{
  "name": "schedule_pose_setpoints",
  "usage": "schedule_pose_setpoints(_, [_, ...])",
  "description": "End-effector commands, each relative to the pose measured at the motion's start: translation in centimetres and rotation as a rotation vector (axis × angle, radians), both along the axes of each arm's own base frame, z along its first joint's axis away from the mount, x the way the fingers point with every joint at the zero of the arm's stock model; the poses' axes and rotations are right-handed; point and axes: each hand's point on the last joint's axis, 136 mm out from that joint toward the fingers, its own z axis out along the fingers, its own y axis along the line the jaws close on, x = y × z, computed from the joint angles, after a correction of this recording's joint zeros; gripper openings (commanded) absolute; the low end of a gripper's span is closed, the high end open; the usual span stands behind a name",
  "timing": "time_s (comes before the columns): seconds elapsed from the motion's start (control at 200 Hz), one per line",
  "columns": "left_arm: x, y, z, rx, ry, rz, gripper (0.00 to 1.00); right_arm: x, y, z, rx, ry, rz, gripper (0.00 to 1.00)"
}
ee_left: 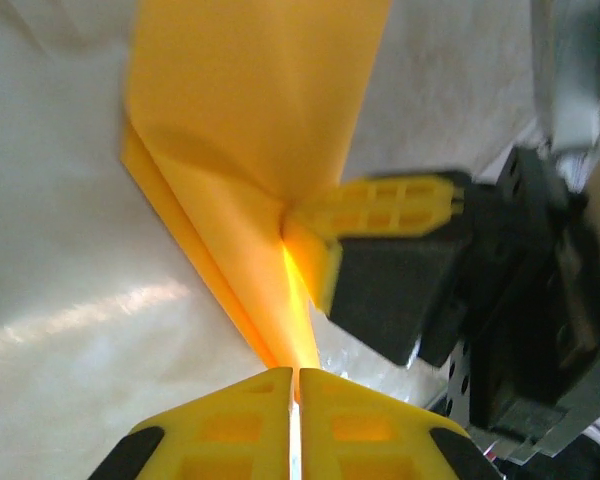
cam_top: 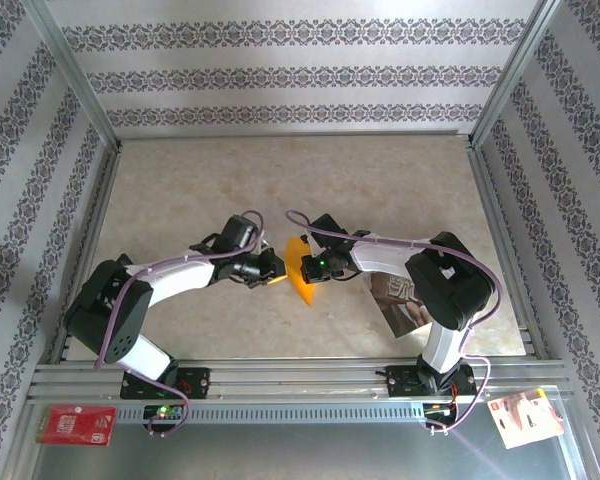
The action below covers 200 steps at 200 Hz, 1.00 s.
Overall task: Fold a paper plane with a square sheet of paper (pick it up from the middle)
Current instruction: Third fold the triangle at the center of the table.
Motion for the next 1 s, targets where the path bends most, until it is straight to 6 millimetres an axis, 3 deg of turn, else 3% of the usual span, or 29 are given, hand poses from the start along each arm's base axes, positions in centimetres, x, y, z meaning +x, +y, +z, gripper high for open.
schedule_pose_setpoints(0.0, [-0.6, -2.9, 2.0, -0.095, -0.084, -0.041, 0.07, -1.4, -2.2, -3.1, -0.1, 0.076, -0.009, 0.02])
schedule_pose_setpoints(0.24, [-2.5, -5.9, 0.8, -0.13, -0.123, -0.109, 0.05, -1.6, -2.4, -3.3, -0.105, 0.084, -0.007, 0.02])
schedule_pose_setpoints(0.495, [-2.9, -7.2, -0.9, -0.146, -0.096, -0.126, 0.05, -1.8, -2.5, -3.6, -0.109, 0.089, -0.001, 0.02])
schedule_pose_setpoints(0.814, [-4.0, -5.7, -1.3, -0.146, -0.1, -0.091, 0.05, -1.9, -2.7, -3.6, -0.101, 0.093, 0.001, 0.02])
schedule_pose_setpoints(0.994, [-3.3, -5.9, -0.9, -0.18, -0.121, -0.055, 0.05, -1.9, -2.6, -3.7, -0.099, 0.096, 0.003, 0.02])
